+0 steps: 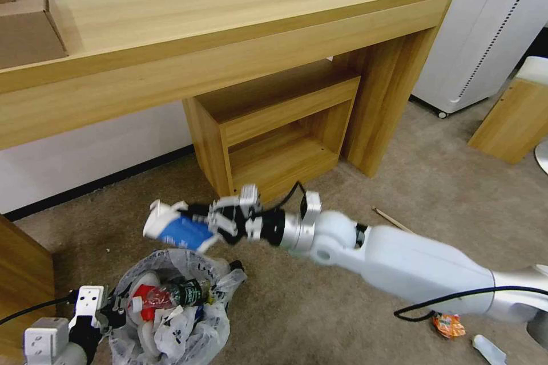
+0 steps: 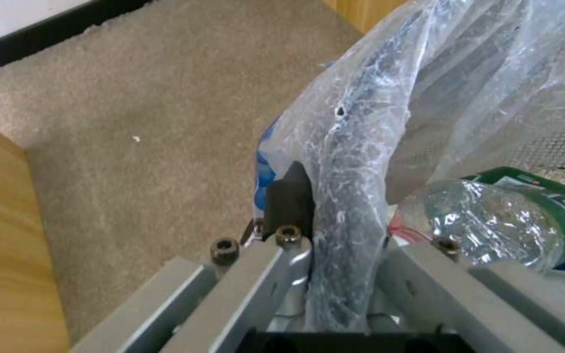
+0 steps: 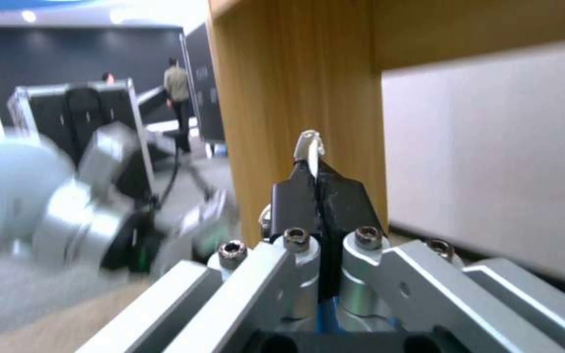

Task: Pick up the trash bin and place the garbage on the floor into it.

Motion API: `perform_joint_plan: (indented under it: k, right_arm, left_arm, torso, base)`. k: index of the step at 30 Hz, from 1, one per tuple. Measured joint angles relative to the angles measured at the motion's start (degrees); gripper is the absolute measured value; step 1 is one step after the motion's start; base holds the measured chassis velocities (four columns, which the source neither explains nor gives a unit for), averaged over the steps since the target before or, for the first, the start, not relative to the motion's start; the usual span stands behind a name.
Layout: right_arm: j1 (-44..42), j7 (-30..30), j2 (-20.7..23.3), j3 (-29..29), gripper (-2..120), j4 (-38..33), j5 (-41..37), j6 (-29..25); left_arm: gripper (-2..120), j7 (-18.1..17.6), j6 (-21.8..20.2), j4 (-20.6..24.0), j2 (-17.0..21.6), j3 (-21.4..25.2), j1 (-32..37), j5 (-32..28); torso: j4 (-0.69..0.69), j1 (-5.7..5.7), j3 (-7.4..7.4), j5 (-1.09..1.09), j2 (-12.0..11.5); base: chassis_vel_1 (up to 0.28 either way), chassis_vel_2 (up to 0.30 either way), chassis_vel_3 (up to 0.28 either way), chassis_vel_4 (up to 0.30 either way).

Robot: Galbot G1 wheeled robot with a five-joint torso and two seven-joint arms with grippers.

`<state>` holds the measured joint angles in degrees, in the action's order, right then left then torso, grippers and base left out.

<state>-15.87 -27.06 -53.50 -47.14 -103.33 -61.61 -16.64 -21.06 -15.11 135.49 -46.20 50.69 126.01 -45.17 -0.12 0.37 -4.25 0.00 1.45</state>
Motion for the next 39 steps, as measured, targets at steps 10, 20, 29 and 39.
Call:
perform_joint_plan:
  k: [10,20,29,39]
  right_arm:
    - [-2.36,0.54,-2.59,-6.51,0,7.59,4.39,-1.41]
    - [-1.23,2.7,-6.32,-9.97,0,10.96,4.85,-1.71]
    - [-0.31,2.1,-6.51,-10.59,15,11.44,5.3,-2.97]
    - [-0.13,2.21,-5.06,-8.63,52,10.83,5.28,-2.93]
  left_arm:
    - [0,-1.07,-0.47,3.22,-0.87,2.65,2.36,-1.37]
    - [0,-0.83,-0.51,3.74,-4.17,-1.05,2.15,1.7]
    - [0,-0.61,-0.28,3.95,-4.73,-0.96,2.38,2.22]
    - [0,-0.6,-0.13,3.35,-5.65,-1.62,2.53,3.45]
  torso:
    - [-0.01,0.0,0.0,0.01,0.0]
    - [0.01,0.0,0.0,0.0,0.01]
    - [0.0,0.0,0.0,0.0,0.0]
    - [0.0,0.0,0.0,0.0,0.0]
  base:
    - [0.0,0.0,0.0,0.0]
    - [0.0,0.0,0.0,0.0]
    - [0.0,0.0,0.0,0.0]
    - [0.0,0.0,0.0,0.0]
